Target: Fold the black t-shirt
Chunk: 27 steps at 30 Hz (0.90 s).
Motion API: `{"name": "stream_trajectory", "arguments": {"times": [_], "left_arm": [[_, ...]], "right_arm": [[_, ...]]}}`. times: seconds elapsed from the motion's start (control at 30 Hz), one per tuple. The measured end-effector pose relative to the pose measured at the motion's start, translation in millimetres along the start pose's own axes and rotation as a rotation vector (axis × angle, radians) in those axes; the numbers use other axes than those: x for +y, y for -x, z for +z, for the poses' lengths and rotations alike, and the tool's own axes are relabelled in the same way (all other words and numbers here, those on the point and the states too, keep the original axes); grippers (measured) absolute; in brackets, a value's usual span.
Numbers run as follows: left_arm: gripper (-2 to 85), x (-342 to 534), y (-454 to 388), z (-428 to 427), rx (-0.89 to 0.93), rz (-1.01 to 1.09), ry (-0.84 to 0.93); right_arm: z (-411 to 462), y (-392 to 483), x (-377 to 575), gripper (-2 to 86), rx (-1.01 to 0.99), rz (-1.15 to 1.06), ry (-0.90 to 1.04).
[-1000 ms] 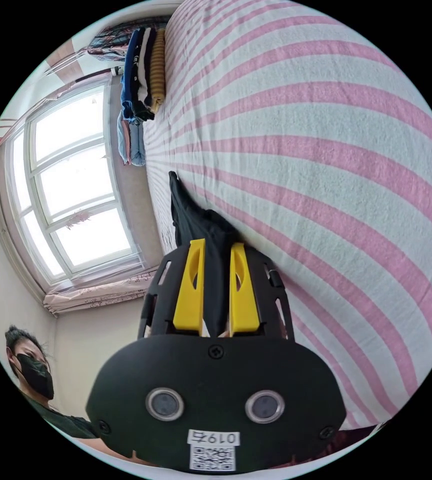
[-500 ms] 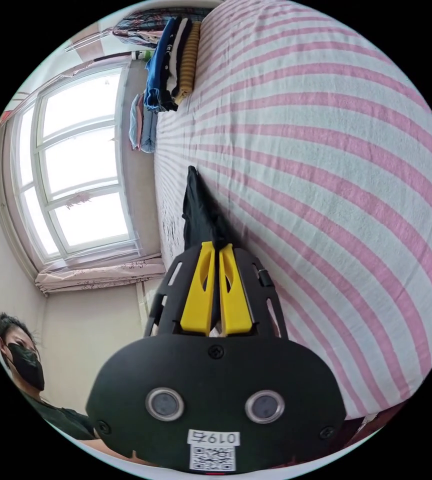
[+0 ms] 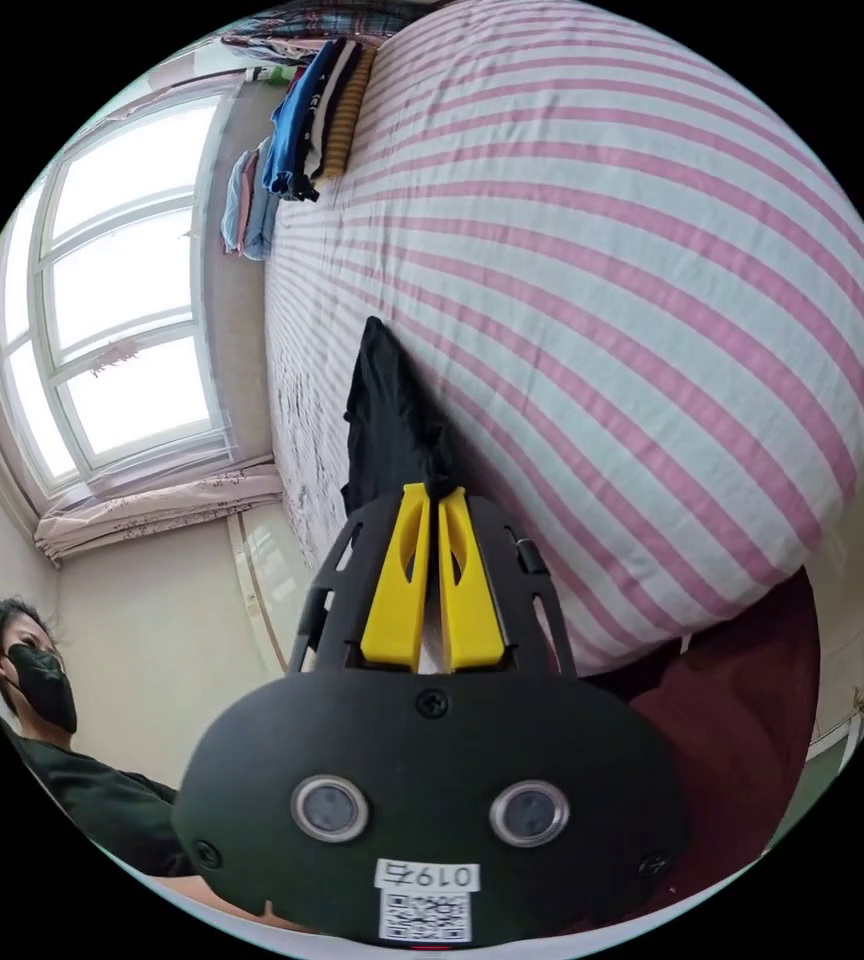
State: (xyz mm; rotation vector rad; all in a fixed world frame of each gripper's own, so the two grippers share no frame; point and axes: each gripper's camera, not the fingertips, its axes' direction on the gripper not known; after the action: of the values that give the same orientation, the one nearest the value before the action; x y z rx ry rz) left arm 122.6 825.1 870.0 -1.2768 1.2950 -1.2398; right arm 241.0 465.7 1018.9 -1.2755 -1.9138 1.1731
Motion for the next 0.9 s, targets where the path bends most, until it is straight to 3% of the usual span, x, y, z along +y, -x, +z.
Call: {"name": "stream_trajectory", "arguments": {"times": [0.2, 0.43, 0.6, 0.73, 0.9], "left_arm": [[2.5, 16.0, 21.6, 10.6, -0.059, -0.056, 0.032], [3.1, 20.4, -12.2, 10.0, -0.286, 0.110, 0.098], [1.8, 34.0, -24.2, -20.8, -0.330, 0.120, 0.050], [1.4, 33.5, -105.7, -13.0, -0.492, 0.448, 0.024], [1.2, 17.3, -204.8, 76.0, -0.509, 0.849, 0.115]], "right_arm": [[11.5, -0.8, 17.1, 0.6, 0.127, 0.001, 0.048], [27.8, 54.2, 25.0, 7.3, 0.363, -0.236, 0.230], [9.6, 73.2, 31.0, 9.7, 0.392, -0.246, 0.286], [-6.0, 138.5, 35.2, 2.0, 0.487, -0.467, 0.127], [72.7, 246.3, 49.5, -0.2, 0.711, -0.956, 0.177]]}}
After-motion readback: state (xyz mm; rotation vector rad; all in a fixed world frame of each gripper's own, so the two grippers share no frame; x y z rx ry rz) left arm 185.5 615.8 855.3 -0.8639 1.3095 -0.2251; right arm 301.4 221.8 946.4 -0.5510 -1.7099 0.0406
